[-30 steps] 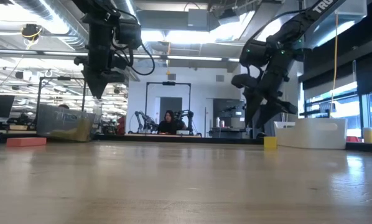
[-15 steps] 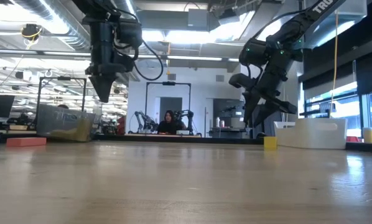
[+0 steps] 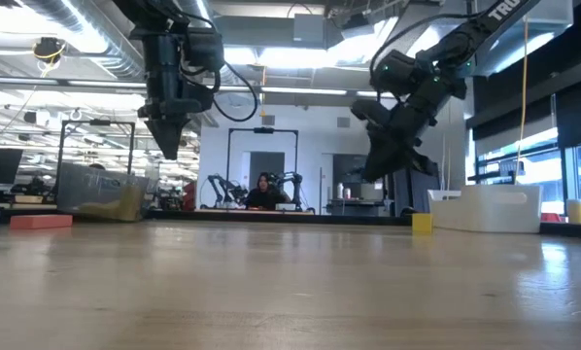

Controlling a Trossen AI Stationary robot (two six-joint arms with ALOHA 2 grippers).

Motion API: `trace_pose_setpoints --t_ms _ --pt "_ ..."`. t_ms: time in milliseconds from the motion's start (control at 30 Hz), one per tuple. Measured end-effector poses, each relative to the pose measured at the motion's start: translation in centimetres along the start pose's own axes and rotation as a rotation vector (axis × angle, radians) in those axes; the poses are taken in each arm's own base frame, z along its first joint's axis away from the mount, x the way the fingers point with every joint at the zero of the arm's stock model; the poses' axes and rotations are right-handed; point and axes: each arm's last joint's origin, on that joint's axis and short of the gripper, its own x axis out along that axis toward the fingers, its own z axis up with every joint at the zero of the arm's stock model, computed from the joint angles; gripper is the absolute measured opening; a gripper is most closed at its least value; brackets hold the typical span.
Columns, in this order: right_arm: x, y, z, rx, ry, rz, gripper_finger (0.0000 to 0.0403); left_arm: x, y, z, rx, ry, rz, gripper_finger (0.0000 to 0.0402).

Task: Sort & place blocks by color
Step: Put the yellow block into the black bin

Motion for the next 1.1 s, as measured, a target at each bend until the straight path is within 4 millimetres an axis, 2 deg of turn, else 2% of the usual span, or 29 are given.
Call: trace_pose_setpoints --t_ms 200,467,667,1100 --pt "-0.03 0.53 0.55 -0.046 -0.059 0.046 0.0058 0.00 0.00 0.01 0.000 -0.001 0.000 0.0082" --pt "-0.04 0.44 0.61 0.010 -0.081 0.017 0.0134 0.00 0.00 0.01 0.000 -0.001 0.000 0.0082" --pt "-0.03 0.37 0.52 0.048 -0.071 0.012 0.0173 0.00 0.00 0.01 0.000 -0.001 0.000 0.0082" --pt "-0.03 0.43 0.54 0.013 -0.068 0.023 0.0184 0.00 0.00 0.01 -0.001 -0.001 0.001 0.0082"
